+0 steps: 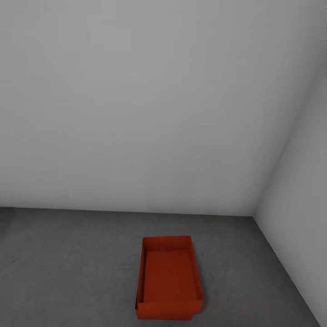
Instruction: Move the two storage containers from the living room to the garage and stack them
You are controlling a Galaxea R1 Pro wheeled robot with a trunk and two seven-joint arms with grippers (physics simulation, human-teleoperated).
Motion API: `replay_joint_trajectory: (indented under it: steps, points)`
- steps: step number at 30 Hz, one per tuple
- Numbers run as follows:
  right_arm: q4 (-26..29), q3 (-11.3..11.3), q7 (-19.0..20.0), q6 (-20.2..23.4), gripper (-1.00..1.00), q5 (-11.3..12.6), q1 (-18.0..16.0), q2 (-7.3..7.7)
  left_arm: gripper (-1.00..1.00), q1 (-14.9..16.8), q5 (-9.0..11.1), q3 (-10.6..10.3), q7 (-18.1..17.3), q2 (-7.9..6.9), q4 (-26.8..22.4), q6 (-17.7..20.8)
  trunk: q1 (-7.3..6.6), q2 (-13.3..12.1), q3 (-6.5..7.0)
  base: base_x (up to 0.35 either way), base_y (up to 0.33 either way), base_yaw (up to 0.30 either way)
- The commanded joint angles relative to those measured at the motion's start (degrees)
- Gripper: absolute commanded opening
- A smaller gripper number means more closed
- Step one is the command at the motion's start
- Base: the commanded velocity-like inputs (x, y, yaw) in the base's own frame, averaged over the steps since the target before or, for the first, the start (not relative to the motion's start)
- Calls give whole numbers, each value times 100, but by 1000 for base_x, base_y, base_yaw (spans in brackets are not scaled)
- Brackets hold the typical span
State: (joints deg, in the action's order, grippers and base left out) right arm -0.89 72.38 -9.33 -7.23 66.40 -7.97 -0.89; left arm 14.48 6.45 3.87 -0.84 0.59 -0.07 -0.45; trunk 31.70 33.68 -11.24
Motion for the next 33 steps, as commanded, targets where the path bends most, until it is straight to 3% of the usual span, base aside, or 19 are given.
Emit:
replay_joint_trajectory:
  steps: [1, 13, 33]
  points:
    - [-9, 48, -7, -16, 100, 49, -3, -6, 100, 3, 40, 35, -10, 6, 4, 4, 2, 7, 1, 0, 0, 0]
    - [-8, 54, -7, -16, 100, 47, 27, -16, 100, -213, 25, 35, -12, 97, -2, -5, 2, 7, 110, 0, 0, 0]
    - [24, 57, -7, -16, 100, 7, 105, -40, 100, -226, 23, 35, -12, 90, -2, -34, 2, 7, 293, 0, 0, 0]
